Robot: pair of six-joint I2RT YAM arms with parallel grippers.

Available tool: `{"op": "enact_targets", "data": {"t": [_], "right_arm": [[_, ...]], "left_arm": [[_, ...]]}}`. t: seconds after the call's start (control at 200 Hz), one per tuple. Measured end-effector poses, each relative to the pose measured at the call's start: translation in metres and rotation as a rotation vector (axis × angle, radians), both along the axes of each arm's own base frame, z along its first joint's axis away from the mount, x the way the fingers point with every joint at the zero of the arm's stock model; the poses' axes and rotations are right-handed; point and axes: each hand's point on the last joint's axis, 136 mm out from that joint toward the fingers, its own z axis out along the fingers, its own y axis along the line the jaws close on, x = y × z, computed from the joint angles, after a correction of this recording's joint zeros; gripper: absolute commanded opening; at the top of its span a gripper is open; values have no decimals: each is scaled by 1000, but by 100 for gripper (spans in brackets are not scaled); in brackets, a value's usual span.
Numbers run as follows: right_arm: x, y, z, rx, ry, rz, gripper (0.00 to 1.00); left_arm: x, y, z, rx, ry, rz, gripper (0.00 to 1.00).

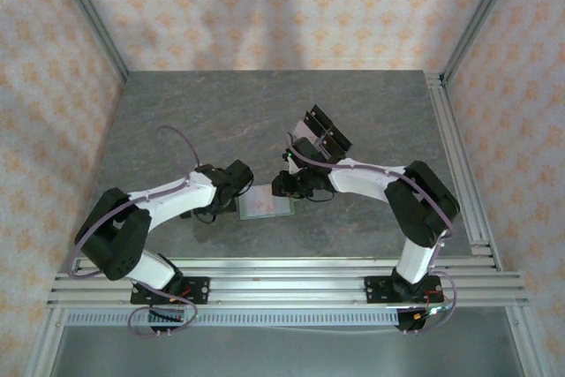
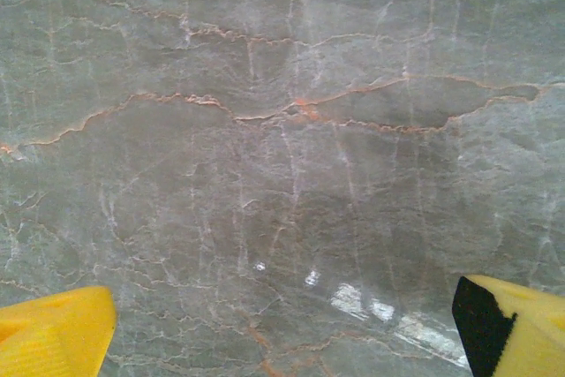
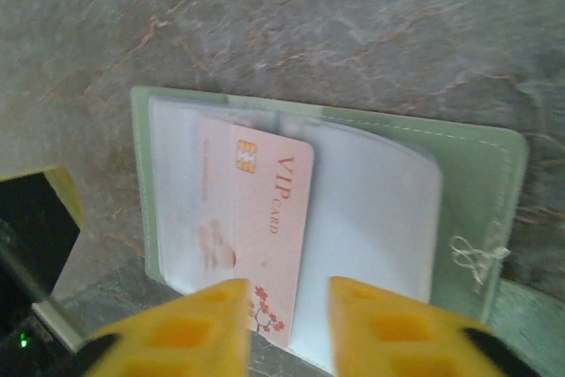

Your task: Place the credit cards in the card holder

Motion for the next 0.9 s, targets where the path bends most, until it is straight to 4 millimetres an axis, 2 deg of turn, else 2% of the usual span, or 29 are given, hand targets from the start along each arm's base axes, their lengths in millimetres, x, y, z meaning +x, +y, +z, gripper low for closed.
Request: {"op": "enact_targets", "data": {"t": [0.075, 0.205, 0.485, 0.901], "right_arm": [[-1, -2, 1, -38, -7, 9, 8], [-4, -1, -2, -86, -12, 36, 5], [-13, 1, -24, -148, 27, 66, 4], [-11, 14, -31, -154, 38, 83, 3]], "left_arm": [[3, -3, -1, -4, 0, -12, 100], [6, -6, -5, -10, 3, -23, 100], [9, -11, -11, -29, 9, -36, 100], [12, -15, -18, -40, 14, -39, 100]]}}
